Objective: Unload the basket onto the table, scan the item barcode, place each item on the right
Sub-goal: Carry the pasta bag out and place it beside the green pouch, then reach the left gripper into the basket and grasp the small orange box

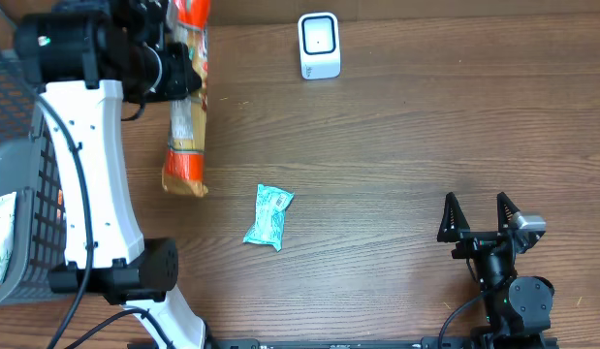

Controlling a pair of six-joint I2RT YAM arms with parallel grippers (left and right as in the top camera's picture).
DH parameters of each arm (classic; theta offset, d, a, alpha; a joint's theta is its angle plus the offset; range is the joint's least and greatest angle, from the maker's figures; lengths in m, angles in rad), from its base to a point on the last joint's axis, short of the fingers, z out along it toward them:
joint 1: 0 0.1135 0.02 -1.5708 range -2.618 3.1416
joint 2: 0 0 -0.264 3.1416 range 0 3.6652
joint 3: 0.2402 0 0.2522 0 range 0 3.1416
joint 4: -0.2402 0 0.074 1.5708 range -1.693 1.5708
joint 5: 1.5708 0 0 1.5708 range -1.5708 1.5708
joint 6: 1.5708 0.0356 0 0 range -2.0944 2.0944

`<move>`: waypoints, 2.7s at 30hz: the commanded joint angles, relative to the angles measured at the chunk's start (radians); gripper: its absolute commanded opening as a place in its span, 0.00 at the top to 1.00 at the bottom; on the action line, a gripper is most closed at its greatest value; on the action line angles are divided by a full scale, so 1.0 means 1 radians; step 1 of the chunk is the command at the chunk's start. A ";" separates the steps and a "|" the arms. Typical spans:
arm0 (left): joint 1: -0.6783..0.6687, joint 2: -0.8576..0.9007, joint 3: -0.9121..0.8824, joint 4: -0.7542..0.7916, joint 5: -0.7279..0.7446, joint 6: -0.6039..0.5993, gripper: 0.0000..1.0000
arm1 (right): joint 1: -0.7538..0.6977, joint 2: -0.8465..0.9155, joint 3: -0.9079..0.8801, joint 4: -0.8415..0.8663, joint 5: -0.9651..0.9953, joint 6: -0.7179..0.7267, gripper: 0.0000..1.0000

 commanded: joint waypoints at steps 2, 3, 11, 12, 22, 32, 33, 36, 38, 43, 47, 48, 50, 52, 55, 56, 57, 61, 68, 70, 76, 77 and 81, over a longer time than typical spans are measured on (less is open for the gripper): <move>-0.033 -0.071 -0.143 0.048 -0.036 -0.018 0.96 | 0.005 -0.008 -0.010 0.003 0.007 0.000 0.00; -0.040 -0.071 -0.177 0.067 -0.043 -0.021 0.96 | 0.005 -0.008 -0.010 0.003 0.007 0.000 0.00; -0.088 -0.106 -0.547 0.278 -0.069 -0.075 0.95 | 0.005 -0.008 -0.010 0.003 0.007 0.000 0.00; -0.089 -0.118 -0.602 0.312 -0.069 -0.083 0.96 | 0.005 -0.008 -0.010 0.003 0.007 0.000 0.00; -0.116 -0.201 -1.151 0.729 -0.068 -0.096 0.96 | 0.005 -0.008 -0.010 0.003 0.007 0.000 0.00; -0.132 -0.202 -1.311 0.904 -0.008 -0.096 0.13 | 0.005 -0.008 -0.010 0.003 0.007 0.000 0.00; -0.130 -0.202 -1.286 0.883 -0.008 -0.096 0.04 | 0.005 -0.008 -0.010 0.003 0.007 0.000 0.00; -0.125 -0.202 -1.183 0.812 -0.017 -0.096 0.00 | 0.005 -0.008 -0.010 0.003 0.007 0.000 0.00; -0.119 -0.202 -1.075 0.747 -0.032 -0.096 0.01 | 0.005 -0.008 -0.010 0.003 0.007 0.000 0.00; -0.110 -0.202 -0.658 0.509 -0.114 -0.096 0.00 | 0.005 -0.008 -0.010 0.003 0.007 0.000 0.00; -0.096 -0.202 -0.385 0.391 -0.168 -0.076 0.00 | 0.005 -0.008 -0.010 0.003 0.007 0.000 0.00; -0.088 -0.202 -0.320 0.364 -0.184 -0.076 0.00 | 0.005 -0.008 -0.010 0.003 0.007 0.000 0.00; -0.040 -0.202 -0.163 0.286 -0.227 -0.077 0.00 | 0.005 -0.008 -0.010 0.003 0.007 0.000 0.00; 0.021 -0.202 -0.082 0.234 -0.229 -0.089 0.00 | 0.005 -0.008 -0.010 0.003 0.007 0.000 0.00; 0.155 -0.203 -0.022 0.164 -0.221 -0.149 0.00 | 0.005 -0.008 -0.010 0.003 0.007 0.000 0.00; 0.202 -0.203 -0.018 0.146 -0.218 -0.173 0.00 | 0.005 -0.008 -0.010 0.003 0.007 0.000 0.00; 0.264 -0.203 -0.018 0.127 -0.212 -0.195 0.00 | 0.005 -0.008 -0.010 0.003 0.007 0.000 0.00; 0.494 -0.202 -0.035 0.089 -0.115 -0.235 0.00 | 0.005 -0.008 -0.010 0.003 0.007 0.000 0.00; 0.774 -0.200 -0.045 0.110 -0.038 -0.276 0.00 | 0.005 -0.008 -0.010 0.003 0.007 0.000 0.00; 0.813 -0.192 -0.057 0.109 -0.023 -0.291 0.00 | 0.005 -0.008 -0.010 0.003 0.007 0.000 0.00; 0.866 -0.187 -0.206 0.150 -0.008 -0.291 0.00 | 0.005 -0.008 -0.010 0.003 0.007 0.000 0.00; 0.877 -0.187 -0.245 0.171 -0.008 -0.291 0.00 | 0.005 -0.008 -0.010 0.003 0.007 0.000 0.00; 0.904 -0.187 -0.377 0.250 -0.008 -0.285 0.00 | 0.005 -0.008 -0.010 0.003 0.007 0.000 0.00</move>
